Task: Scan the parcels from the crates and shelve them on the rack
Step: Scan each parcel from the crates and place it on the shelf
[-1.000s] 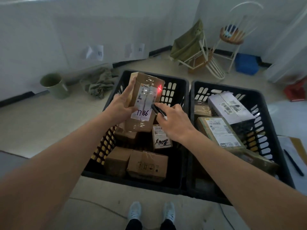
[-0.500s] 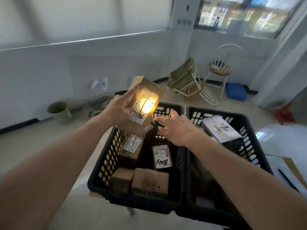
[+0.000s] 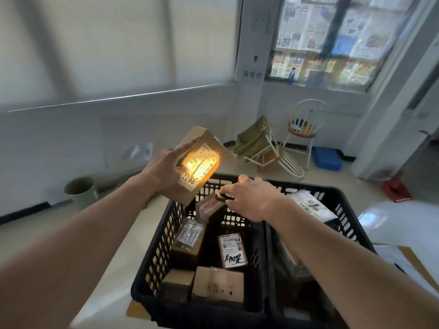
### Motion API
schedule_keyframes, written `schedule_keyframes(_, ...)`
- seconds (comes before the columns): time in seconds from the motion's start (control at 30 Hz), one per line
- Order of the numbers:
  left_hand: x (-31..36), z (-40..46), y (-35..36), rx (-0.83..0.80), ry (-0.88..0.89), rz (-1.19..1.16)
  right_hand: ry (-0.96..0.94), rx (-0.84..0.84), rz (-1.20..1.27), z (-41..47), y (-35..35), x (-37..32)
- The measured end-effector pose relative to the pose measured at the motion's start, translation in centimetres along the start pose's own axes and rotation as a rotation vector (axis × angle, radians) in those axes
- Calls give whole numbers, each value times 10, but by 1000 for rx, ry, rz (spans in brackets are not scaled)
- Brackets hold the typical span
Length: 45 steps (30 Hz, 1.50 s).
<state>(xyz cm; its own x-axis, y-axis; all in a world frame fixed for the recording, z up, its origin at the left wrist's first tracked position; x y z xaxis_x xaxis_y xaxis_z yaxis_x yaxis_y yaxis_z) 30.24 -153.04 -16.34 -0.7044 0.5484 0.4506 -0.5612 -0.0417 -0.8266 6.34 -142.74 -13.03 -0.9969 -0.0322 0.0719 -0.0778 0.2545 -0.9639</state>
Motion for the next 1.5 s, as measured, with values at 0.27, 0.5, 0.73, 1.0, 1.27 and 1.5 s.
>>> schedule_keyframes(0.27, -6, 3, -7, 14, -19, 88, 1, -33, -57, -11, -5, -3)
schedule_keyframes(0.5, -7, 3, -4, 2, -35, 109, 17, -9, -40, -12, -5, 0)
schedule_keyframes(0.73, 10, -3, -13, 71, -137, -298, 58, 138, 308, -2, -8, 4)
schedule_keyframes(1.0, 57, -41, -37, 203, -234, -551, 80, 297, 1089, 29, -3, -8)
schedule_keyframes(1.27, 127, -108, -46, 463, -292, -570, -290, 282, 1309, 11, -9, -19)
schedule_keyframes(1.5, 203, -193, -57, 698, -431, -414, -610, -27, 1509, -52, -11, -52)
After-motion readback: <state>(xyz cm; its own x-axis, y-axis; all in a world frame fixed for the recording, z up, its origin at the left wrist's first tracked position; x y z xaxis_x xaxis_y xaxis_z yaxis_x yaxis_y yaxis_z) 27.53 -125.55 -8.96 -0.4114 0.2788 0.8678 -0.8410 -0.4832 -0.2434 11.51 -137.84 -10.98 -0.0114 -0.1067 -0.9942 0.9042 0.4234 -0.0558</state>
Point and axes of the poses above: each hand's wrist, its own z-axis towards the middle knuckle, its own y-axis out of the palm, x = y × z, the point moved 2 cm from there along z, towards the middle knuckle, and after that the axes turned 15 degrees about y, right-handed, at the moved point
